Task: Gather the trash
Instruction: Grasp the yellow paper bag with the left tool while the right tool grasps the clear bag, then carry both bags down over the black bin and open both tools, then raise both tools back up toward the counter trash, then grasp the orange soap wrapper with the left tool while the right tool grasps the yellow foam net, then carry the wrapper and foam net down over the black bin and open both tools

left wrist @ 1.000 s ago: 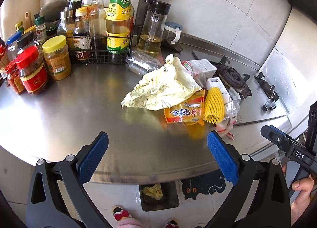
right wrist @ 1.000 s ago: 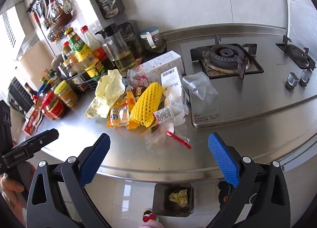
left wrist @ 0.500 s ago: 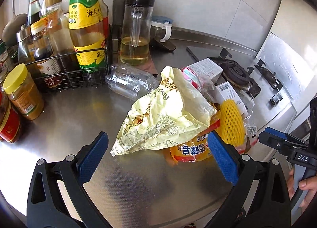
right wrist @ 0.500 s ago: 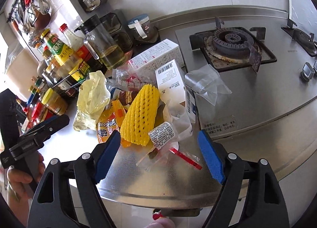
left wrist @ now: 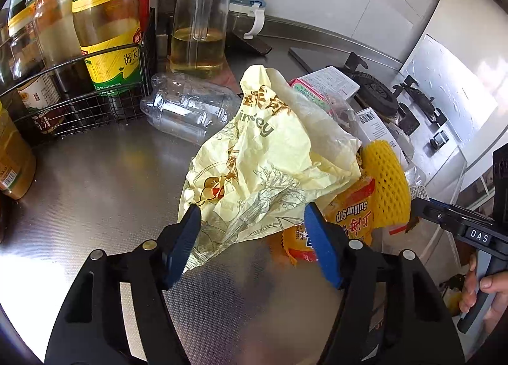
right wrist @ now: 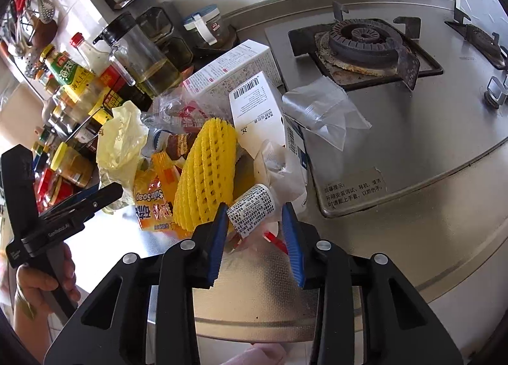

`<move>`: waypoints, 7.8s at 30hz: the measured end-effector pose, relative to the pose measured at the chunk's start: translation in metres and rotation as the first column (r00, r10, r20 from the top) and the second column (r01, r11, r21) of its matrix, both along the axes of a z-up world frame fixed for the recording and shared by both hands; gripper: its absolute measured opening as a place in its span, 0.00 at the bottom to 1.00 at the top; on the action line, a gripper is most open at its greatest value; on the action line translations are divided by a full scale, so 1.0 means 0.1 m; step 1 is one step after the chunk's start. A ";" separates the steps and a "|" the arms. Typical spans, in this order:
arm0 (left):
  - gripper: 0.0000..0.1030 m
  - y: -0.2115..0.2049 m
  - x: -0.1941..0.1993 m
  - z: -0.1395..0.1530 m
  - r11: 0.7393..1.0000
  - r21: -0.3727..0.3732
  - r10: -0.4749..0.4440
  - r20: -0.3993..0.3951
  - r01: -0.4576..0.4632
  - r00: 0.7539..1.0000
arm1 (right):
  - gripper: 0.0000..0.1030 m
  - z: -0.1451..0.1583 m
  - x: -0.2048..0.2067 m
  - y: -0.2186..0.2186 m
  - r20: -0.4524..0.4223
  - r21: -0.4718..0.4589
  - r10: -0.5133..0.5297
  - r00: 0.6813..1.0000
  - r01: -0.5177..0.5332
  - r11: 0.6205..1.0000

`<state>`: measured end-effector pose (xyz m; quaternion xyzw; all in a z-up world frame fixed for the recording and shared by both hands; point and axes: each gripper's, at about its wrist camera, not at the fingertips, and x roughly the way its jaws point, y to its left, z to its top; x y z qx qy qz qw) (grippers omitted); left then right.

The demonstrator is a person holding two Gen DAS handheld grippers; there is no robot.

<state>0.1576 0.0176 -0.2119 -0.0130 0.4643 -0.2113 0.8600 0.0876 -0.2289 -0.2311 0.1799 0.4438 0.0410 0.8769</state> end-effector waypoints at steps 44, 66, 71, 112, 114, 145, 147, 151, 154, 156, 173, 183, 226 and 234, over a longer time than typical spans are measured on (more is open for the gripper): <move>0.07 -0.40 -2.49 0.04 0.986 -0.017 0.167 0.034 -0.167 0.985 | 0.19 -0.28 -1.82 -0.11 0.000 -0.083 0.255 0.967 -0.255 0.963; 0.07 -0.56 -2.34 -2.40 0.976 -0.026 0.190 -0.384 -0.217 0.903 | 0.19 -2.57 -1.69 0.36 -0.239 -0.091 0.405 0.883 -0.436 0.896; 0.07 -0.52 -2.09 -2.83 0.975 -0.018 0.192 -0.431 -0.221 0.882 | 0.19 -3.01 -1.53 0.47 -0.286 -0.112 0.418 0.862 -0.463 0.879; 0.92 -0.33 -2.24 -0.78 0.972 -0.072 0.205 -0.202 -0.223 0.958 | 0.97 -1.03 -1.64 0.00 -0.084 -0.103 0.315 0.945 -0.323 0.941; 0.92 -0.33 -2.19 -0.55 0.976 -0.063 0.198 -0.159 -0.210 0.967 | 0.97 -0.76 -1.62 -0.06 -0.037 -0.102 0.294 0.955 -0.297 0.949; 0.85 -0.26 -0.21 0.11 0.991 -0.093 0.090 -0.051 -0.094 0.995 | 0.74 0.02 -0.10 0.12 0.094 -0.068 0.163 0.982 -0.157 0.985; 0.85 -0.32 -0.14 0.03 0.994 -0.084 0.067 -0.071 -0.072 0.995 | 0.74 -0.02 -0.05 0.14 0.085 -0.073 0.163 0.983 -0.157 0.985; 0.75 -0.44 -0.05 -0.12 0.996 -0.086 0.018 -0.106 -0.028 0.994 | 0.65 -0.09 0.03 0.18 0.069 -0.085 0.173 0.982 -0.167 0.982; 0.57 -0.48 0.02 -0.23 0.995 -0.094 0.012 -0.143 -0.026 0.990 | 0.53 -0.16 0.07 0.20 0.050 -0.091 0.179 0.983 -0.174 0.980; 0.48 -0.48 0.05 -0.26 0.994 -0.107 0.000 -0.156 -0.017 0.988 | 0.42 -0.19 0.08 0.21 0.040 -0.091 0.187 0.982 -0.183 0.979; 0.04 -0.58 -0.16 -0.16 0.994 -0.111 -0.036 -0.120 0.022 0.992 | 0.13 -0.17 -0.08 0.16 0.042 -0.095 0.195 0.980 -0.190 0.977; 0.04 -0.45 -0.61 0.11 0.994 -0.109 0.022 -0.064 -0.029 0.998 | 0.12 0.00 -0.46 0.18 0.093 -0.098 0.243 0.965 -0.234 0.967; 0.04 -0.46 -2.11 -2.05 0.972 -0.049 0.200 -0.342 -0.230 0.918 | 0.12 -2.39 -1.49 0.37 -0.251 -0.026 0.410 0.877 -0.430 0.903; 0.04 -0.44 -1.87 -2.85 0.972 -0.017 0.205 -0.416 -0.233 0.886 | 0.12 -3.05 -1.28 0.38 -0.313 0.034 0.386 0.867 -0.396 0.917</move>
